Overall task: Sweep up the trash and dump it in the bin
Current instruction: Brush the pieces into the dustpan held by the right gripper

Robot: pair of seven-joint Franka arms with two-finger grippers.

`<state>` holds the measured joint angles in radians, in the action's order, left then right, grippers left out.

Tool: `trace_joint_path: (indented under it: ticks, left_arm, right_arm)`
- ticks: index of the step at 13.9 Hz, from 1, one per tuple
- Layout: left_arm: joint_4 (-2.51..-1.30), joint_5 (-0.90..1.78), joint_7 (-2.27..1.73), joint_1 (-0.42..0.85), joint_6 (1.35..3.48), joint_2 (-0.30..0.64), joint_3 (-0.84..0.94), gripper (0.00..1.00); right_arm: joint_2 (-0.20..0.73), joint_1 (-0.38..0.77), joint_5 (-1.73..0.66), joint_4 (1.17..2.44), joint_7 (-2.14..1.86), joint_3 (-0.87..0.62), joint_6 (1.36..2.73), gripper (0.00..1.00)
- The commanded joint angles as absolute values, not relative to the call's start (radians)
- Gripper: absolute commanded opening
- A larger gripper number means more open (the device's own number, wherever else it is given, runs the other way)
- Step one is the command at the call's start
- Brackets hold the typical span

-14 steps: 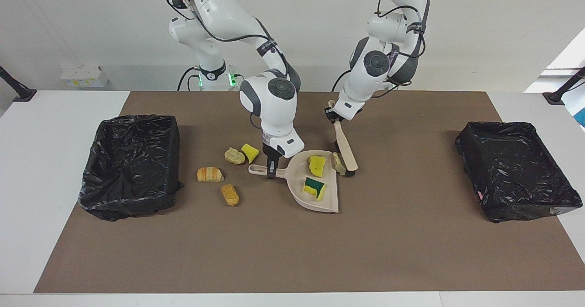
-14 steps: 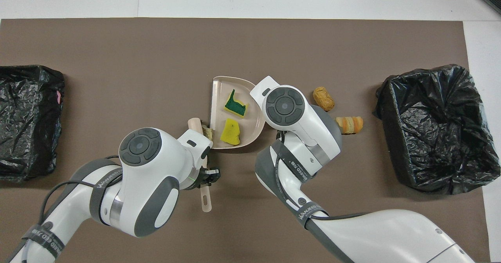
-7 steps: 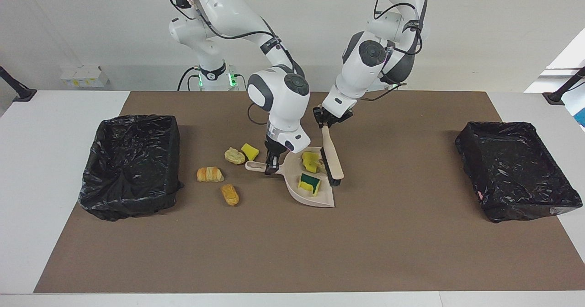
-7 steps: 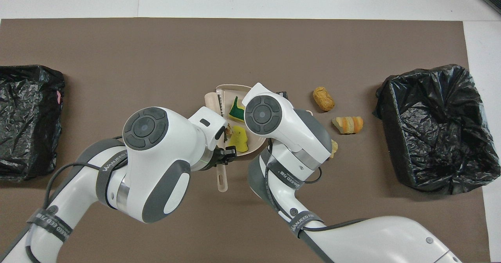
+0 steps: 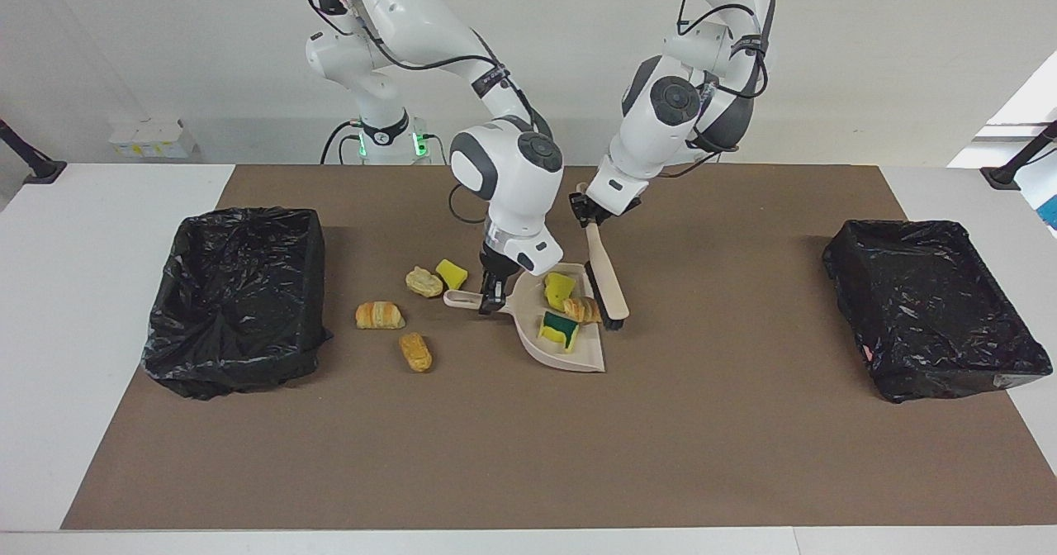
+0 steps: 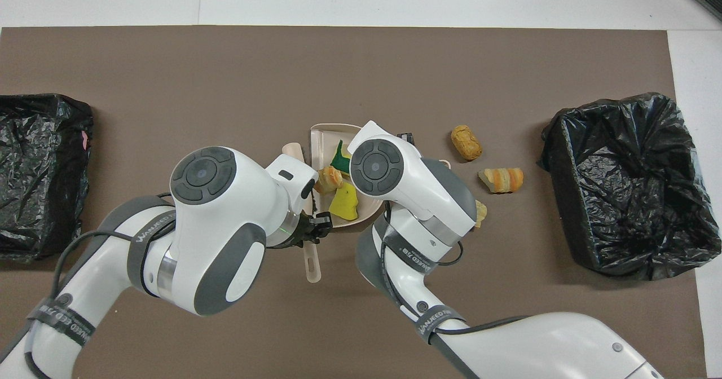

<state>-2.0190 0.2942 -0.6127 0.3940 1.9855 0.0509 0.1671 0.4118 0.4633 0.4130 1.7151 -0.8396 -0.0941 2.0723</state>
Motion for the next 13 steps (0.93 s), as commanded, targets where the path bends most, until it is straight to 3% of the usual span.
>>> trace_joint_path:
  ticks: [1,5,9,13]
  left_arm:
    - [-2.034,0.305,-0.611,0.359,1.957,0.037,0.164,0.00]
    - [-2.082,0.305,-0.471,0.371,1.985,0.072,0.167,0.00]
    - [-2.066,0.305,-0.478,0.474,2.069,0.077,0.170,0.00]
    - [-2.033,0.304,-0.576,0.497,2.049,0.069,0.173,0.00]
  right_arm:
    - [0.402,0.449,0.419,1.736,-0.851,-0.101,2.062,0.00]
    - [0.391,0.446,0.414,1.733,-0.851,-0.100,2.048,0.00]
    - [0.361,0.399,0.413,1.736,-0.865,-0.103,2.045,0.00]
    - [0.357,0.399,0.370,1.749,-0.862,-0.103,2.060,0.00]
